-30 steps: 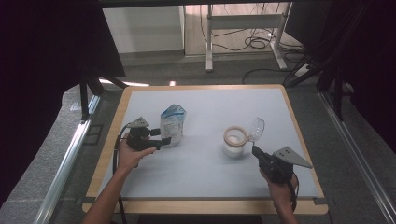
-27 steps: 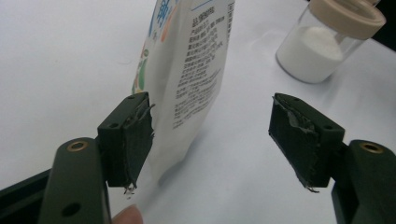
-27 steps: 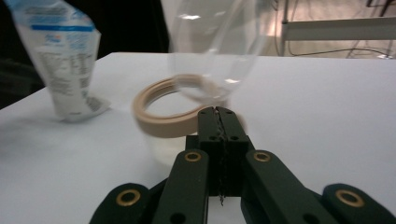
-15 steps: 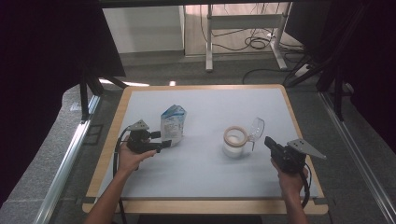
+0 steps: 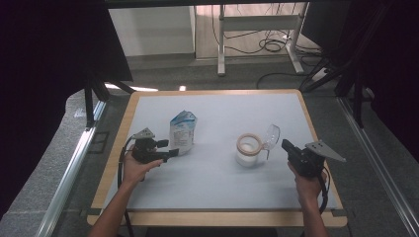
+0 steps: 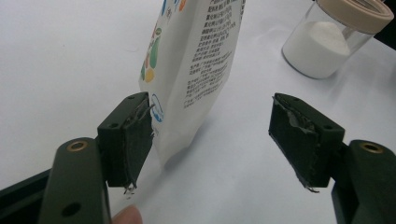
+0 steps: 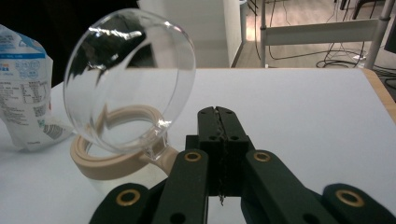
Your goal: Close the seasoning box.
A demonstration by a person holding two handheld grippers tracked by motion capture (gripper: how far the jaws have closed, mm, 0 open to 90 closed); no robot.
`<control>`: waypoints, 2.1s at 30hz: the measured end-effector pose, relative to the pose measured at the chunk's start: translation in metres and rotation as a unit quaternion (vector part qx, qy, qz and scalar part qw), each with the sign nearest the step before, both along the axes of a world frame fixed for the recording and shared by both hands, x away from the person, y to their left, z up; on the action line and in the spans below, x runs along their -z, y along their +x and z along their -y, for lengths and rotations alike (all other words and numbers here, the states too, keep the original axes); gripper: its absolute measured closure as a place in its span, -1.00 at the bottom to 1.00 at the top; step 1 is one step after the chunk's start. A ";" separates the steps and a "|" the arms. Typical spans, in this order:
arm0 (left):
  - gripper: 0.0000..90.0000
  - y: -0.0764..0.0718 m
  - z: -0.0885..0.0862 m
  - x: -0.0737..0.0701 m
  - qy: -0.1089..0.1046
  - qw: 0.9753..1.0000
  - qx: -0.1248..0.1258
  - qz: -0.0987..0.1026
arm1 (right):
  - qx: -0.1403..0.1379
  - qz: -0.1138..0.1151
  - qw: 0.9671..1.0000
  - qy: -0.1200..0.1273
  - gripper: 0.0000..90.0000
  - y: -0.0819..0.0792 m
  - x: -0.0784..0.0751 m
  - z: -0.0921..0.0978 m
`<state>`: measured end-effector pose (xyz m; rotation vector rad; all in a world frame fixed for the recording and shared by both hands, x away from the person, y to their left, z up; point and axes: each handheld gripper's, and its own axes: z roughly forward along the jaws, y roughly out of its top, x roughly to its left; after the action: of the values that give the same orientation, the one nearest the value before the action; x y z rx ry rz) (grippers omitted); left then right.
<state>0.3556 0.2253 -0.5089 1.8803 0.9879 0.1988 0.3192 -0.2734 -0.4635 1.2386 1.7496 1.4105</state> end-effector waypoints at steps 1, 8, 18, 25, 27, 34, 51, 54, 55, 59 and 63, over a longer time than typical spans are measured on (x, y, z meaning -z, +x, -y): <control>-0.33 0.000 0.000 0.000 -0.001 1.000 0.000 0.000 | 0.000 0.002 1.000 0.000 0.99 0.000 -0.001 -0.001; -0.33 -0.004 -0.003 0.005 0.002 1.000 -0.003 -0.004 | -0.005 0.011 1.000 -0.004 0.99 0.003 -0.007 -0.007; -0.33 -0.011 -0.006 0.012 0.004 1.000 -0.007 -0.007 | -0.015 0.019 1.000 -0.005 0.99 0.000 -0.011 -0.015; -0.33 -0.013 -0.006 0.016 0.003 1.000 -0.008 -0.009 | -0.022 0.022 1.000 -0.007 0.99 0.000 -0.012 -0.021; -0.34 -0.013 -0.005 0.016 0.005 1.000 -0.008 -0.009 | -0.024 0.022 0.999 -0.010 0.99 0.000 -0.013 -0.023; -0.34 -0.014 -0.005 0.018 0.001 1.000 -0.006 -0.011 | -0.032 0.024 0.999 -0.020 0.99 0.001 -0.013 -0.032; -0.35 -0.015 -0.006 0.021 -0.003 1.000 -0.008 -0.014 | -0.127 0.007 0.990 -0.055 0.99 0.005 -0.006 -0.083; -0.35 -0.015 -0.006 0.021 -0.004 1.000 -0.009 -0.014 | -0.130 0.005 0.990 -0.054 0.99 0.004 -0.006 -0.083; -0.35 -0.015 -0.006 0.021 -0.005 1.000 -0.009 -0.014 | -0.129 0.006 0.990 -0.052 0.99 0.005 -0.006 -0.082; -0.35 -0.015 -0.007 0.021 -0.006 1.000 -0.009 -0.014 | -0.127 0.006 0.991 -0.045 0.99 0.003 -0.008 -0.076; -0.35 -0.016 -0.006 0.022 -0.005 1.000 -0.009 -0.015 | -0.119 0.004 0.992 -0.040 0.97 0.001 -0.007 -0.064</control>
<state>0.3398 0.2317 -0.5308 1.8707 1.0247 0.1753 0.3203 -0.2095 -0.4566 1.0069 1.9794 1.4567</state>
